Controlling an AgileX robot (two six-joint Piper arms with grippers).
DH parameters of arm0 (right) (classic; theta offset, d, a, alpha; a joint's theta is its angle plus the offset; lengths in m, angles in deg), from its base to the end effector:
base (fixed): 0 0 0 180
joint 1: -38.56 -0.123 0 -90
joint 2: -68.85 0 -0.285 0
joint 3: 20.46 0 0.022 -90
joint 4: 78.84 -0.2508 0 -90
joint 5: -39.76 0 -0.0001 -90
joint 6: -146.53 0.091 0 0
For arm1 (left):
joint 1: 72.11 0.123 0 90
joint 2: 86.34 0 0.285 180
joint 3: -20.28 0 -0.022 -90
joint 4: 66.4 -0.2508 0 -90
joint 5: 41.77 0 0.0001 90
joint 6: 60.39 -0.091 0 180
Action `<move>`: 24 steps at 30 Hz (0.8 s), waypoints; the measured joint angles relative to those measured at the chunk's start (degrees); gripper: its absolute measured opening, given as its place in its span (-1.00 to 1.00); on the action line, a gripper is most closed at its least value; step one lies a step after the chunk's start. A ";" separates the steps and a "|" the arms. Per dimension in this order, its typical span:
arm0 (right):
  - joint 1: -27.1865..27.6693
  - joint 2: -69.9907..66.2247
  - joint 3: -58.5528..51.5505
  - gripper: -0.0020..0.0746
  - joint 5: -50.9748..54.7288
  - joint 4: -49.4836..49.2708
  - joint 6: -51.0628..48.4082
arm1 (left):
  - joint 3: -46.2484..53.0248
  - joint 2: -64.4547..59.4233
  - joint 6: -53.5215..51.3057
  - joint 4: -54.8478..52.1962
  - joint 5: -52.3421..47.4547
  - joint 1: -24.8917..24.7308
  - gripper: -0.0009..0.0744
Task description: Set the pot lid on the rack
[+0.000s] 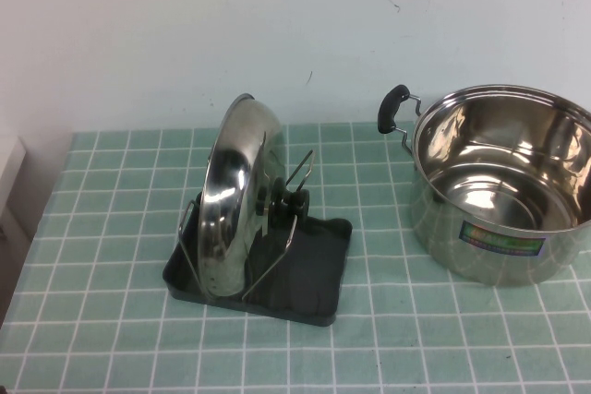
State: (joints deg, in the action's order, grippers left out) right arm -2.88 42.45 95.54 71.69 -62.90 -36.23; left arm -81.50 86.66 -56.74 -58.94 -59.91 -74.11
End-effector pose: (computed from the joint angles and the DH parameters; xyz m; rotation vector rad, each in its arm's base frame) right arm 0.0631 0.0381 0.2231 -0.9449 1.8900 0.1069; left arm 0.0536 -0.0056 0.1797 -0.1088 1.8022 -0.1950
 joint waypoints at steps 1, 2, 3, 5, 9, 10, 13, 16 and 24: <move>0.00 0.00 0.00 -0.95 0.00 0.00 0.00 | 0.00 0.00 0.11 -0.09 0.00 0.00 -0.98; 0.00 0.00 0.00 -0.95 0.00 0.00 0.00 | 0.00 0.00 0.11 -0.24 0.00 0.00 -0.98; 0.00 0.00 0.00 -0.95 0.00 0.00 0.00 | 0.00 0.00 0.11 -0.23 0.00 0.00 -0.98; 0.00 0.00 0.00 -0.95 0.00 0.00 0.00 | 0.00 0.00 0.11 -0.35 0.00 0.00 -0.98; 0.00 0.00 0.00 -0.95 0.00 0.00 0.00 | 0.00 0.00 0.11 -0.35 0.00 0.00 -0.98; 0.00 0.00 0.00 -0.95 0.00 0.00 0.00 | 0.00 0.00 0.11 -0.46 0.00 0.00 -0.98; 0.00 0.00 0.00 -0.95 0.00 0.00 0.00 | 0.00 0.00 0.11 -0.45 0.00 0.00 -0.98; 0.00 0.00 0.00 -0.95 0.00 0.00 0.00 | 0.00 0.00 0.11 -0.45 0.00 0.00 -0.98; 0.00 0.00 0.00 -0.95 0.18 0.45 -0.12 | 0.00 0.00 0.11 -0.57 0.00 0.00 -0.98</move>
State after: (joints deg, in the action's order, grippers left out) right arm -2.88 42.45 95.54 71.88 -62.45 -36.35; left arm -81.50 86.66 -56.63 -59.52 -59.91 -74.11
